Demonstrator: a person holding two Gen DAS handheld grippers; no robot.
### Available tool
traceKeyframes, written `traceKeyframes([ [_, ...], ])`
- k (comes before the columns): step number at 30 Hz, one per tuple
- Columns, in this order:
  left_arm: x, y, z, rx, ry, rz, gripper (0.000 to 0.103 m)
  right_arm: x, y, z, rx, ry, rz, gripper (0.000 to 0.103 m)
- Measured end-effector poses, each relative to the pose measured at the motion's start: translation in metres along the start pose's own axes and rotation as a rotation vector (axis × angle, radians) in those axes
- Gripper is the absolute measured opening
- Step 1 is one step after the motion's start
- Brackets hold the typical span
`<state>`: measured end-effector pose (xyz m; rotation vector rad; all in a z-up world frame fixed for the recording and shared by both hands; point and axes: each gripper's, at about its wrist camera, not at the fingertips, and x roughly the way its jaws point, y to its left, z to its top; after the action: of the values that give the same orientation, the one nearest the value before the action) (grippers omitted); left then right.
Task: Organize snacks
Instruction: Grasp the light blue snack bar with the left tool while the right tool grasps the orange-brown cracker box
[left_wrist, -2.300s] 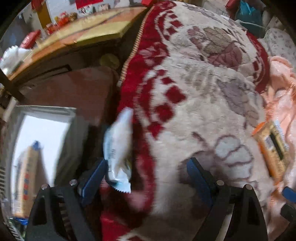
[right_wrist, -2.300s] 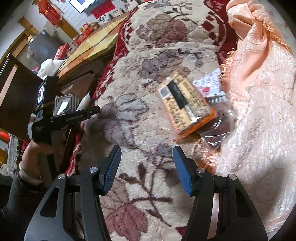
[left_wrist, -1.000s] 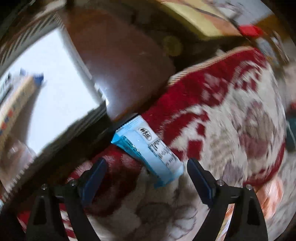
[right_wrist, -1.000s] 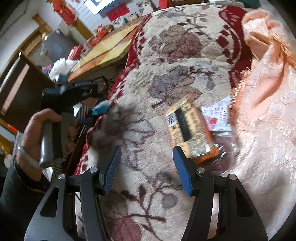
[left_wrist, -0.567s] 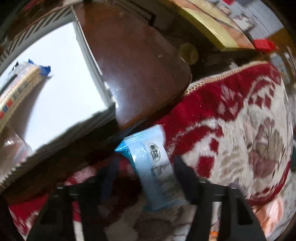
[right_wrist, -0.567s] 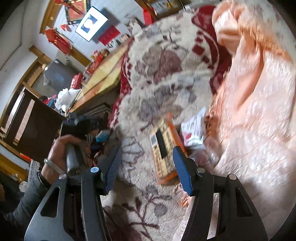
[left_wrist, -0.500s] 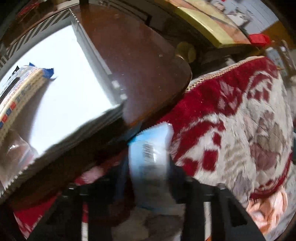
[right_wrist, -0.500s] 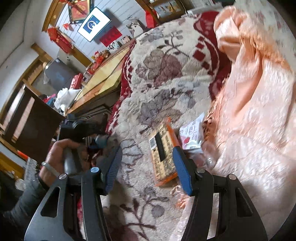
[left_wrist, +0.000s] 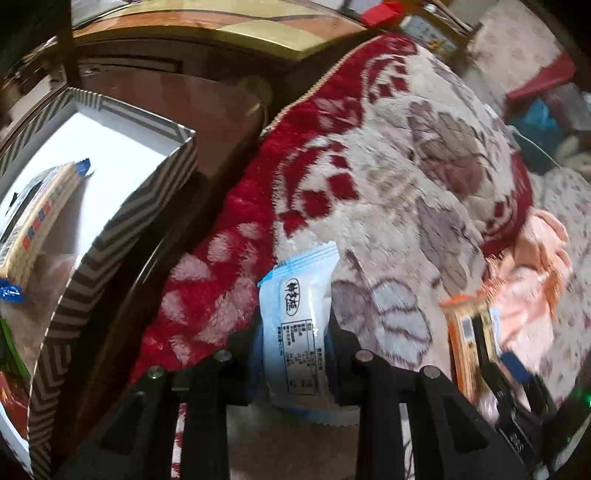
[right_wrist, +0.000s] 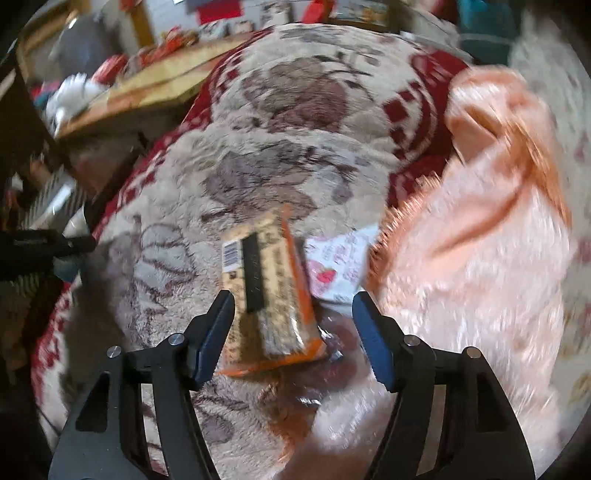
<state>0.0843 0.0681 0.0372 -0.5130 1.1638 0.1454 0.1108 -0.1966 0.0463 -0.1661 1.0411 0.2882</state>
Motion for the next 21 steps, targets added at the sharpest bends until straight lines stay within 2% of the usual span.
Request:
traceKeyframes([
  [1,0.0,0.002,0.001,0.007,0.01,-0.017,0.03,0.001,0.005,0.003,-0.026,0.0,0.005,0.073],
  [3,0.002,0.004,0.005,0.023,0.021,-0.03,0.03,0.009,0.019,0.008,-0.094,0.024,-0.001,0.077],
  [6,0.003,0.005,0.005,0.037,0.031,-0.046,0.03,0.033,0.037,0.013,-0.209,0.084,-0.102,0.077],
  [8,0.005,0.004,0.007,0.039,0.032,-0.038,0.03,0.048,0.038,0.014,-0.224,0.114,-0.139,0.059],
  [9,0.007,0.003,0.007,0.043,0.033,-0.035,0.03,0.049,0.037,0.014,-0.226,0.093,-0.139,0.054],
  [10,0.006,0.001,0.006,0.052,0.032,-0.033,0.03,0.049,0.036,0.013,-0.223,0.086,-0.135,0.054],
  [12,0.002,-0.004,0.002,0.075,0.026,-0.024,0.03,0.043,0.032,0.012,-0.202,0.085,-0.106,0.053],
  [17,-0.018,-0.024,-0.012,0.201,-0.037,0.038,0.03,0.012,0.013,0.005,0.018,0.033,0.076,0.053],
  [21,-0.036,-0.03,-0.024,0.267,-0.094,0.073,0.03,-0.014,0.023,-0.004,0.068,-0.006,0.149,0.053],
])
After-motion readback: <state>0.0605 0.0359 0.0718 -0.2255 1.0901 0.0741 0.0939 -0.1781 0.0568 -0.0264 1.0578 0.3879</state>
